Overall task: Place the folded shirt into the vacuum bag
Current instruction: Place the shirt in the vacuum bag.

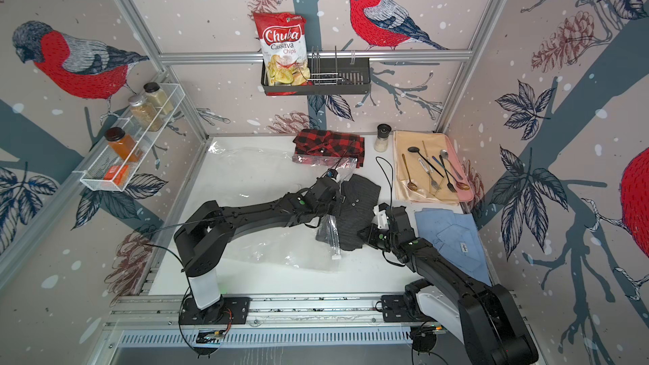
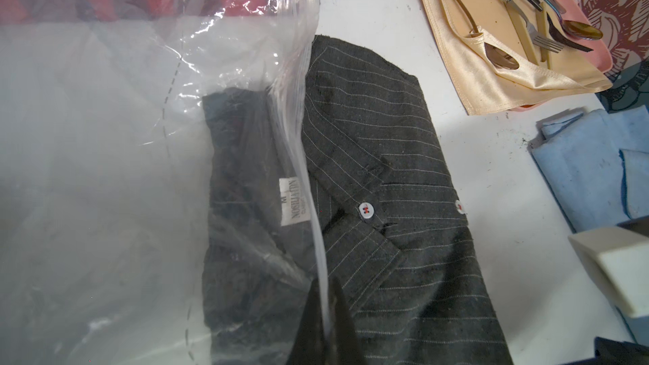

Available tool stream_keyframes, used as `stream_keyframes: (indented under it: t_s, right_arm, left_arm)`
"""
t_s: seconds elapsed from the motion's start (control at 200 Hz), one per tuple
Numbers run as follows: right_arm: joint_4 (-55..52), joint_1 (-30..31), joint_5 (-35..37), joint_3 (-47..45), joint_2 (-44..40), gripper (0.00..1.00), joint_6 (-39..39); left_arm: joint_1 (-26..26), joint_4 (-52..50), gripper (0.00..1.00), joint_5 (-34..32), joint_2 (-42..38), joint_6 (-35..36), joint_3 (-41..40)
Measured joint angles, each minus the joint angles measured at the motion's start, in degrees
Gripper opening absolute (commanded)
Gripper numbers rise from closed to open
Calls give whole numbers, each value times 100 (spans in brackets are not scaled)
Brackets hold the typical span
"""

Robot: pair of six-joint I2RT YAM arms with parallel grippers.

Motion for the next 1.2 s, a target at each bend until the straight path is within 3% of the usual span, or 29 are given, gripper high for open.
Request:
stream_keyframes:
  t_s: [0.24,0.48,0.525,0.585,0.63,0.841,1.011,1.201]
  right_arm:
    - [321,197,-151,275,330,9,157]
    - [925,986,-44,299,1152,11,361]
    - [992,1045,-13,273,1224,16,444]
    - [999,1058,28,260,1248,33,448]
    - [957,1060,160,260,1191,40,444]
    - [450,682,568,365,363,80,291]
    - [2,13,752,363,-192,91,109]
    - [-61,-922,870,387,-195,92,-168]
  left_arm:
    - [-13,0,0,0,11,-76,0]
    - [-15,0,0,4,11,-103,7]
    - [-15,0,0,2,11,-105,9]
    - [-15,0,0,0,11,-105,9]
    - [-15,0,0,-7,11,-105,11]
    - [-17,-15,0,-81,-55,-76,11]
    - [-20,-63,0,-146,-149,59,15]
    - [-20,-293,0,-140,-57,199,286]
